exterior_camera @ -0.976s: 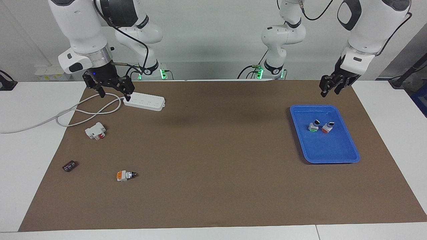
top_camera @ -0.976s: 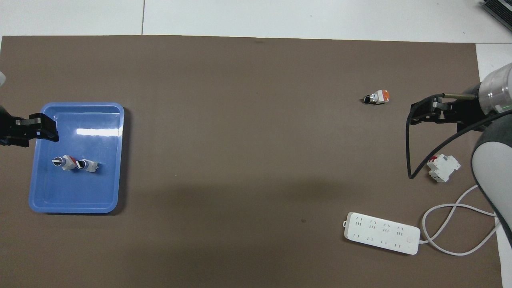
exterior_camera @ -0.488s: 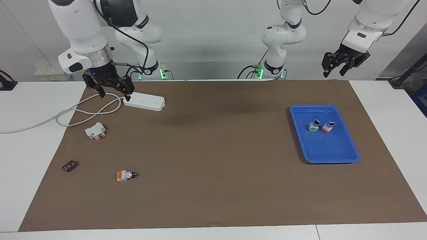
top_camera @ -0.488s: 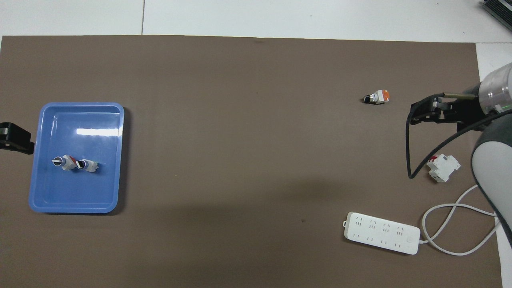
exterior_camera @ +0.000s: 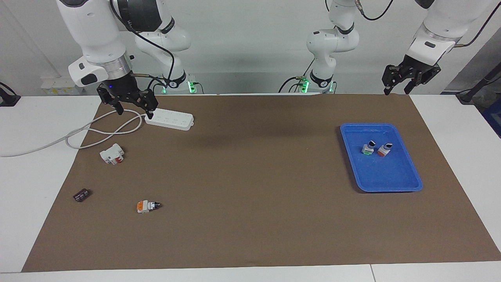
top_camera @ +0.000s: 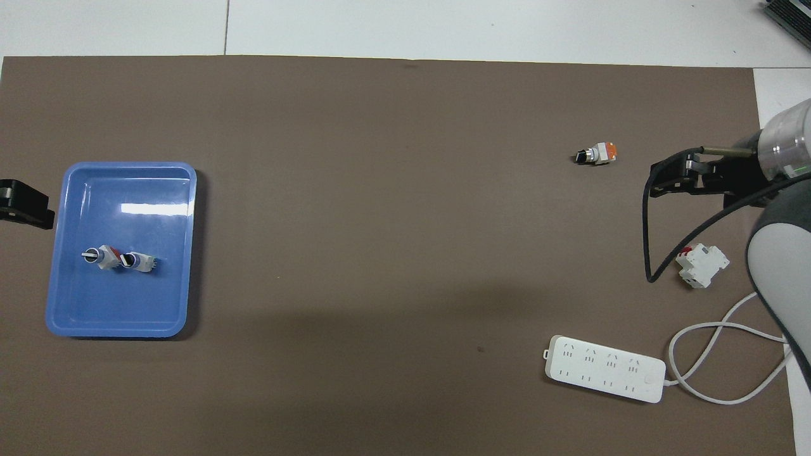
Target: Turn and place switch with both arms
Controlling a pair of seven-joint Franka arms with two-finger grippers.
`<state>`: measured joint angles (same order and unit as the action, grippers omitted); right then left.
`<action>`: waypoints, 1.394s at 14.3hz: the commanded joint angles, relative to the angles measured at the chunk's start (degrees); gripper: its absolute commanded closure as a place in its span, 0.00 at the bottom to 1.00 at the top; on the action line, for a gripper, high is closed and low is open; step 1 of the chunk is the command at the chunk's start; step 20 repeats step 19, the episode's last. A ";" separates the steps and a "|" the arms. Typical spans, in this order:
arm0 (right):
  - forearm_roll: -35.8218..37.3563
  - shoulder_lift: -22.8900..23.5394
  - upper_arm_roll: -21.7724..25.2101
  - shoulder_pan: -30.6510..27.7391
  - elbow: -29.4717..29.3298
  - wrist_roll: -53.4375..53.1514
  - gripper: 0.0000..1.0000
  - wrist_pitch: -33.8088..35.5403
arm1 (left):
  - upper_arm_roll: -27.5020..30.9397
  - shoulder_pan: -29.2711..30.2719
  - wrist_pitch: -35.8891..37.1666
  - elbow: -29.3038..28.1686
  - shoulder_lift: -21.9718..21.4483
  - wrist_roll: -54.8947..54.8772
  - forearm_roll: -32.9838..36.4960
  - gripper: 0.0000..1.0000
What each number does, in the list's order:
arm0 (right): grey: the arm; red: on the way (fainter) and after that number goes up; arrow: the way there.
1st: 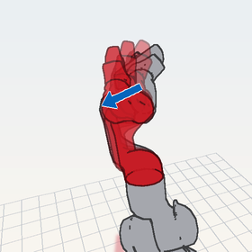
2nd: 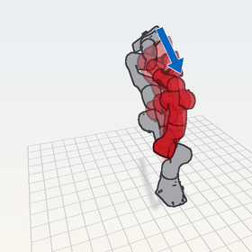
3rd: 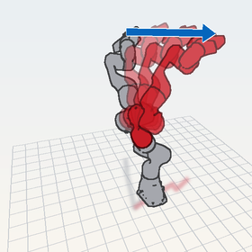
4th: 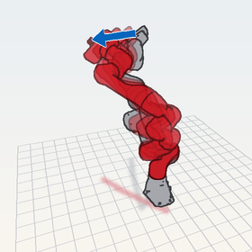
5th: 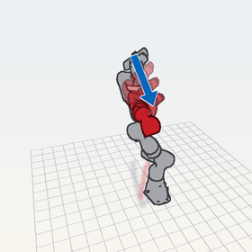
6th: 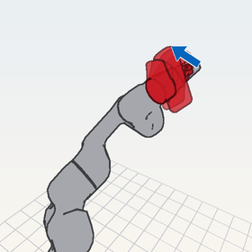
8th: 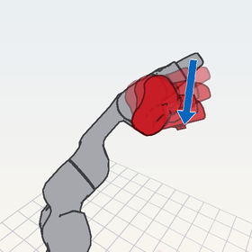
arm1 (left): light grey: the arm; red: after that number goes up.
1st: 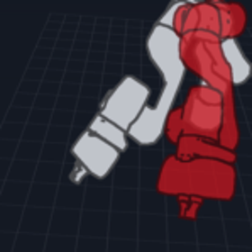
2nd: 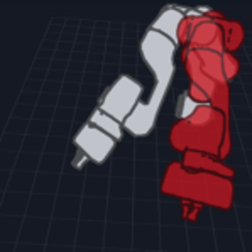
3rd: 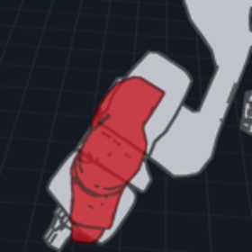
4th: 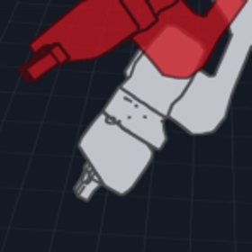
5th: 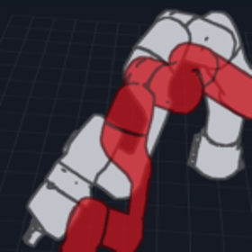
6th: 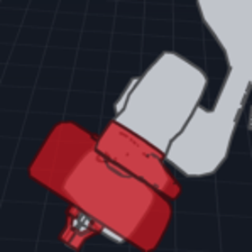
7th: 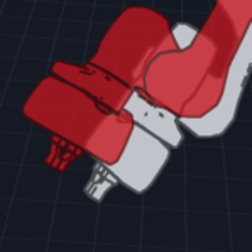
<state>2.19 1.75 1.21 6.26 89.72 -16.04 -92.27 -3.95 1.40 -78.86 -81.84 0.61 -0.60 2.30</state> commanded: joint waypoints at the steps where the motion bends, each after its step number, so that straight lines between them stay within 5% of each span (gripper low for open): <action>1: 0.27 -1.14 -0.16 -0.55 1.51 1.19 0.00 -1.07 | 2.97 -2.36 -2.96 -2.61 -1.05 -0.28 -1.33 0.34; 7: 0.27 -1.14 -0.24 -0.55 1.51 1.19 0.00 -1.07 | 3.07 -2.81 -7.27 -6.05 -2.72 1.83 -2.82 0.31; 10: 0.27 -1.14 -0.24 -0.55 1.51 1.19 0.00 -1.07 | 2.98 -2.37 -10.42 -8.59 -3.59 0.69 -2.74 0.00; 20: 0.27 -1.14 -0.24 -0.55 1.51 1.19 0.00 -1.07 | 2.89 -2.36 -12.02 -9.57 -4.21 1.04 -2.65 0.00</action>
